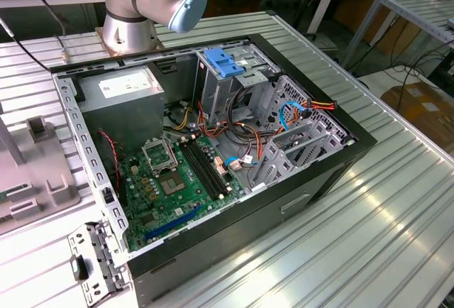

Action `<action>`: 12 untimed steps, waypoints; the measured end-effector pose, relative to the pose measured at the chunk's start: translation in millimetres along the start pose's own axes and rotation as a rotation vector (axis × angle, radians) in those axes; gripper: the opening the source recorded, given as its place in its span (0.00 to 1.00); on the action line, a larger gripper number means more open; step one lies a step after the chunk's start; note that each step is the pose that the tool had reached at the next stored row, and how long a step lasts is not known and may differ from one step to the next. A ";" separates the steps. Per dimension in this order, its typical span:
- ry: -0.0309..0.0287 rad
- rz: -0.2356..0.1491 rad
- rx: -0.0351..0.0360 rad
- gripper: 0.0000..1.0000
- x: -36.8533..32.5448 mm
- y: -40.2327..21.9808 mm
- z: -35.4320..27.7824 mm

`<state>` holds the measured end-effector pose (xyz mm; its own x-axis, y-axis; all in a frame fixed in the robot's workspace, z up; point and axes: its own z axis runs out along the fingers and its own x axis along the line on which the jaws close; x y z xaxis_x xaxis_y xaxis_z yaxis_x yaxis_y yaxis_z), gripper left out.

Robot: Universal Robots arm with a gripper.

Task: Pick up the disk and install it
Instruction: 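Reach for the disk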

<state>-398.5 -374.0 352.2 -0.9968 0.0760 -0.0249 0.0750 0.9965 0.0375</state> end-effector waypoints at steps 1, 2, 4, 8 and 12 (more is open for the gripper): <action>0.0000 0.000 0.0003 0.11 0.1 0.1 1.5; -0.0001 0.000 0.0004 0.11 0.1 0.2 3.4; -0.0001 0.000 0.0007 0.11 0.2 0.4 5.7; -0.0001 0.000 0.0010 0.11 0.3 0.5 10.8; -0.0002 0.000 0.0024 0.11 0.5 0.7 16.4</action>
<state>-398.5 -372.7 335.8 -0.9968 0.0760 -0.0252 0.0751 0.9966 0.0351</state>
